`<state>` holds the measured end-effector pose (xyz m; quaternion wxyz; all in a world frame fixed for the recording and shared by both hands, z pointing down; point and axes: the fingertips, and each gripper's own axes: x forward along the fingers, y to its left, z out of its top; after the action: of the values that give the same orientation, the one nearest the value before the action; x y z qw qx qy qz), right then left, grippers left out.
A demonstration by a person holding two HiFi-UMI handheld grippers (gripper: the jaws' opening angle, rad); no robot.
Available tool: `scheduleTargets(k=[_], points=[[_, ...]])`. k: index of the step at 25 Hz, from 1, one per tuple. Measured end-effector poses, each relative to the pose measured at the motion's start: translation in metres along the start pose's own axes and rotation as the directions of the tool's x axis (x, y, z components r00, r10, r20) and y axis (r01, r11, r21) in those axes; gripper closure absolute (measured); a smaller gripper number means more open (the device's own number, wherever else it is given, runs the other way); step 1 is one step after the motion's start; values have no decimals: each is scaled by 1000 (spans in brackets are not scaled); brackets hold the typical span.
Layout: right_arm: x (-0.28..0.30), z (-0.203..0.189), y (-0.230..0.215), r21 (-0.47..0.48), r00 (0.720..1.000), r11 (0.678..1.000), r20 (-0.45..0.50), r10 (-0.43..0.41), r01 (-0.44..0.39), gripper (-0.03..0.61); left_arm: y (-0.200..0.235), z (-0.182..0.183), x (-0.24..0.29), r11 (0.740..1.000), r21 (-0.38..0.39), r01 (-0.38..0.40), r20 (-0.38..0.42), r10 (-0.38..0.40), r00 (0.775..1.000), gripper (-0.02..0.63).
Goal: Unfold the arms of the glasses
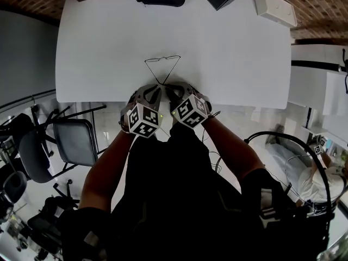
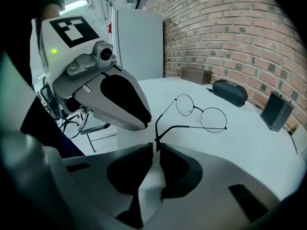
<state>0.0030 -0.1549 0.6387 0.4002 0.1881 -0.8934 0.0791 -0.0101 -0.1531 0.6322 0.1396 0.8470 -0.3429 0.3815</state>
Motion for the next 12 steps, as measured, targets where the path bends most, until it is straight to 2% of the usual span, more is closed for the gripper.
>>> scheduleTargets(k=[3, 6, 9, 12], points=[[-4, 5, 2, 36, 1000, 999, 20, 11, -12, 568, 8, 0, -4, 994, -105, -7, 17, 9, 1000, 577], [-12, 10, -8, 184, 998, 983, 58, -20, 9, 568, 20, 6, -5, 974, -225, -14, 55, 27, 998, 577], [-16, 17, -26, 361, 993, 932, 91, -74, 36, 568, 31, 17, -10, 952, -305, -8, 91, 37, 995, 560], [-16, 22, -41, 475, 988, 878, 105, -117, 53, 563, 38, 21, -10, 931, -365, -13, 101, 53, 993, 523]])
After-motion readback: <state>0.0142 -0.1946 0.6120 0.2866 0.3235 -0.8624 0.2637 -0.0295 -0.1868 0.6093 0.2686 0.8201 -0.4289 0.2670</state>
